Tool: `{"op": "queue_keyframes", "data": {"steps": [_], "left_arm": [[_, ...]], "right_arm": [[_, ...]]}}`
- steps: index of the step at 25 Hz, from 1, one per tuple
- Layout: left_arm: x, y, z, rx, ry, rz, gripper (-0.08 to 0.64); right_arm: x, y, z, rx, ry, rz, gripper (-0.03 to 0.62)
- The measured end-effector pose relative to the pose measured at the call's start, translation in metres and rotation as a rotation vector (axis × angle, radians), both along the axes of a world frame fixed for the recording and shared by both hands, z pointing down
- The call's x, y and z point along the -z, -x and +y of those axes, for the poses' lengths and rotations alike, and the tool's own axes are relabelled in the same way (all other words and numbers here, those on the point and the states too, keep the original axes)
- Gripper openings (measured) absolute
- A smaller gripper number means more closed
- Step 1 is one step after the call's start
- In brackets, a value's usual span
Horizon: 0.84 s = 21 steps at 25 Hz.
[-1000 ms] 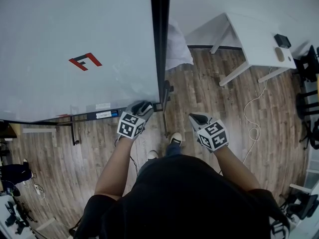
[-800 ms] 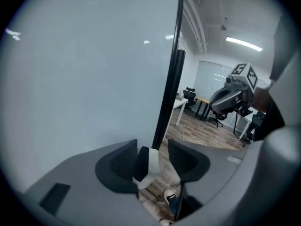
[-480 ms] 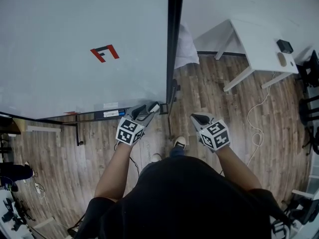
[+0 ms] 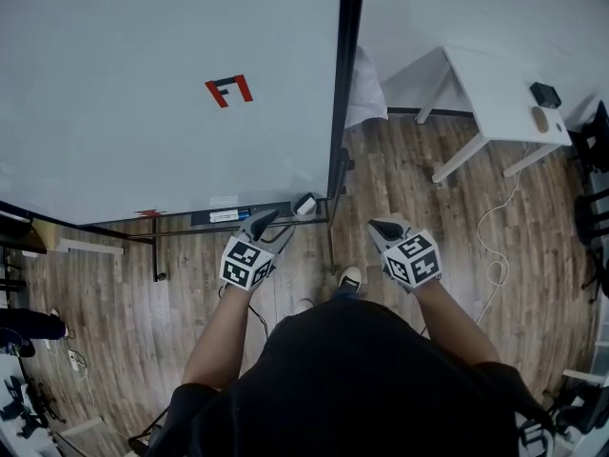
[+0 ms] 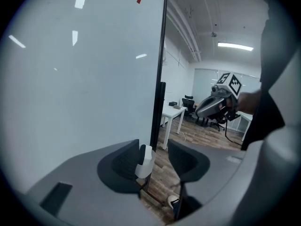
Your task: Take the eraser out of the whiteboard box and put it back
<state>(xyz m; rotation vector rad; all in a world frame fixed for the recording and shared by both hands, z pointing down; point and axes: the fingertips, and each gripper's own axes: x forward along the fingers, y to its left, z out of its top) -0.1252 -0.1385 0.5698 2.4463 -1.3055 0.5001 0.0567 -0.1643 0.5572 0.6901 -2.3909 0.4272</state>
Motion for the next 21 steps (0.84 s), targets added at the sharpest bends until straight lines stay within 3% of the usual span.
{"op": "queue_keyframes", "data": {"steps": [21], "left_arm": [[0.002, 0.012, 0.054, -0.012, -0.014, 0.02, 0.143]], "right_arm": [[0.009, 0.015, 0.039, -0.017, -0.027, -0.013, -0.006]]}}
